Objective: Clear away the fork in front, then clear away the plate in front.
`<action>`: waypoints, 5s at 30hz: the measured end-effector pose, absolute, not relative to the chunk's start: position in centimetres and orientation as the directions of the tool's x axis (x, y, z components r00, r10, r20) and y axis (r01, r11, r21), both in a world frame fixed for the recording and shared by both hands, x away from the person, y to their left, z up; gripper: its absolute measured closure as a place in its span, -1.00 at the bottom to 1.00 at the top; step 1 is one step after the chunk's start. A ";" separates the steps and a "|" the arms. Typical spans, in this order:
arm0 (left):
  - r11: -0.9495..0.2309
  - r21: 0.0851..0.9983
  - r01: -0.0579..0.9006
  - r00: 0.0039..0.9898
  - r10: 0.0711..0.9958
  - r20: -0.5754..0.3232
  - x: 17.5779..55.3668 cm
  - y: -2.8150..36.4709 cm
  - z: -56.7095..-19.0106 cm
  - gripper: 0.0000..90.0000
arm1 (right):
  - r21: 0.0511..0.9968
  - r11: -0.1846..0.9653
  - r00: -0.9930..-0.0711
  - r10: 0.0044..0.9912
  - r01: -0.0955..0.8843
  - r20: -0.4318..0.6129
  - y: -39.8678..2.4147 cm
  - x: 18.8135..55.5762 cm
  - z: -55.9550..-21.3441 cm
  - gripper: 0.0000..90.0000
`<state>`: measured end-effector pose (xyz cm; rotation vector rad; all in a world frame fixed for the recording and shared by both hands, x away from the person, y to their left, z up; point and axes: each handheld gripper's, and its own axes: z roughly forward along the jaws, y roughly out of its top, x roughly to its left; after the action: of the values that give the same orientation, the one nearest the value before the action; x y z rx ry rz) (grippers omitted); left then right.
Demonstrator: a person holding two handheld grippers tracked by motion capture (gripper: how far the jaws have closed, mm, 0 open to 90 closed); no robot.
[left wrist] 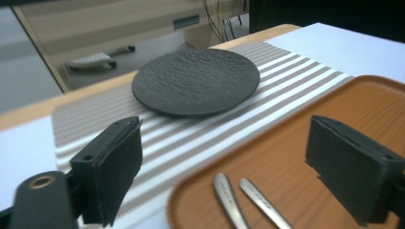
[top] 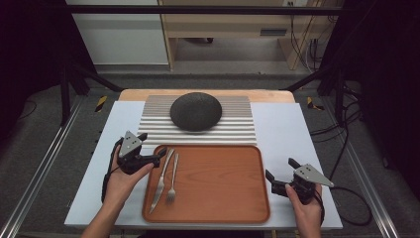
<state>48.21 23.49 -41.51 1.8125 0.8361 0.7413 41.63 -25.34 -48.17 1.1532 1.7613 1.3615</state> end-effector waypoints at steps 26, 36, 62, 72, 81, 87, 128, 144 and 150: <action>-0.626 0.780 0.022 0.632 0.613 0.474 52.7 23.3 -38.2 -0.73 | 0.975 0.054 -0.430 0.902 0.216 0.045 -24.7 41.7 -47.5 -0.88; -0.694 0.718 -0.053 0.645 0.525 0.555 55.1 22.6 -37.6 -0.75 | 0.968 0.066 -0.435 0.899 0.241 0.047 -24.2 42.6 -47.9 -0.89; -0.817 0.552 -0.165 0.558 0.385 0.736 58.4 19.3 -36.7 -0.71 | 0.965 0.103 -0.444 0.896 0.239 0.015 -23.7 42.0 -47.9 -0.89; -0.860 0.481 -0.172 0.556 0.319 0.768 60.3 18.2 -38.4 -0.67 | 0.967 0.093 -0.441 0.897 0.236 0.021 -23.8 42.0 -47.7 -0.89; -0.871 0.454 -0.187 0.557 0.287 0.780 61.0 17.5 -39.9 -0.66 | 0.967 0.090 -0.433 0.901 0.240 0.024 -23.9 42.0 -47.9 -0.90; -0.884 0.433 -0.178 0.554 0.274 0.787 61.2 17.4 -40.6 -0.66 | 0.965 0.096 -0.441 0.897 0.245 0.023 -23.8 41.9 -48.0 -0.90; -0.937 0.223 -0.271 0.635 0.000 0.773 61.5 15.4 -46.6 -0.07 | 0.968 0.083 -0.441 0.897 0.236 0.030 -24.1 41.8 -47.7 -0.90; -0.946 0.164 -0.281 0.633 -0.054 0.772 61.6 13.0 -46.6 -0.01 | 0.968 0.082 -0.443 0.896 0.237 0.033 -24.3 41.8 -47.7 -0.90; -0.949 0.147 -0.279 0.628 -0.065 0.775 61.8 12.7 -47.4 0.06 | 0.968 0.083 -0.444 0.895 0.237 0.032 -24.4 41.9 -47.8 -0.90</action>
<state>61.83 12.66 -47.39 2.5993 -0.2803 1.2226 41.85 -24.42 -47.78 1.1209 1.7576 1.3916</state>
